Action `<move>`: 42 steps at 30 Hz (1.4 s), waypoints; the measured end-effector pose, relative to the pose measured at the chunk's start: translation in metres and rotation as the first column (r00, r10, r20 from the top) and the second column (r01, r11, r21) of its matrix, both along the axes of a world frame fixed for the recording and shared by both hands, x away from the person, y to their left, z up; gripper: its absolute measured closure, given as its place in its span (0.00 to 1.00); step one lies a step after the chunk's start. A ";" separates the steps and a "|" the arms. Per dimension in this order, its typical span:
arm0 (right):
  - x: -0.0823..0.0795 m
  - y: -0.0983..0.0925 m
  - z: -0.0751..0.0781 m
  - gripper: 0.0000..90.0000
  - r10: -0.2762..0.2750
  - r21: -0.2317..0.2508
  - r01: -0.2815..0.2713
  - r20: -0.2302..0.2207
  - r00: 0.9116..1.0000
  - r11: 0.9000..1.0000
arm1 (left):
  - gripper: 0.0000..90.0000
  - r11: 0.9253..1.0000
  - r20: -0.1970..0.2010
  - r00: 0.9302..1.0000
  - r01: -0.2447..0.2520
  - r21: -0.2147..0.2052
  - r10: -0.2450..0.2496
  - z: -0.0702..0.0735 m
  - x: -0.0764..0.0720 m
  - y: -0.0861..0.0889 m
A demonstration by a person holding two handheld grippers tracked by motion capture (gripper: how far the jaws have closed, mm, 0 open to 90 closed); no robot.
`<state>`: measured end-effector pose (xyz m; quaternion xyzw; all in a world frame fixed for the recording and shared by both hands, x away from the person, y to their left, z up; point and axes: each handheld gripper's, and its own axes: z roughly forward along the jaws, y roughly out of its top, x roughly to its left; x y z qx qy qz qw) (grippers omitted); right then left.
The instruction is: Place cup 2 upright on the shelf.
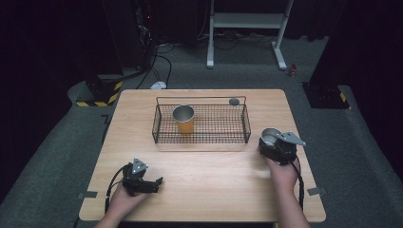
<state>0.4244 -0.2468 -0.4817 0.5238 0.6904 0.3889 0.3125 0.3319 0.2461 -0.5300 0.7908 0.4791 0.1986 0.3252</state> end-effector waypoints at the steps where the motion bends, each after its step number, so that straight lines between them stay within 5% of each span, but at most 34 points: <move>1: -0.001 0.001 0.000 0.20 0.001 0.002 -0.001 -0.002 1.000 1.000 | 0.00 1.000 0.000 1.000 0.001 0.001 -0.001 0.000 0.000 0.000; 23: -0.028 0.031 0.019 0.20 0.090 0.015 -0.091 0.063 0.994 0.996 | 0.00 1.000 -0.002 1.000 0.001 0.000 -0.001 0.000 0.001 0.000; 42: -0.032 0.058 0.040 0.20 0.156 0.021 -0.159 0.101 0.983 0.987 | 0.00 1.000 -0.001 1.000 0.000 0.000 0.000 0.000 0.001 0.000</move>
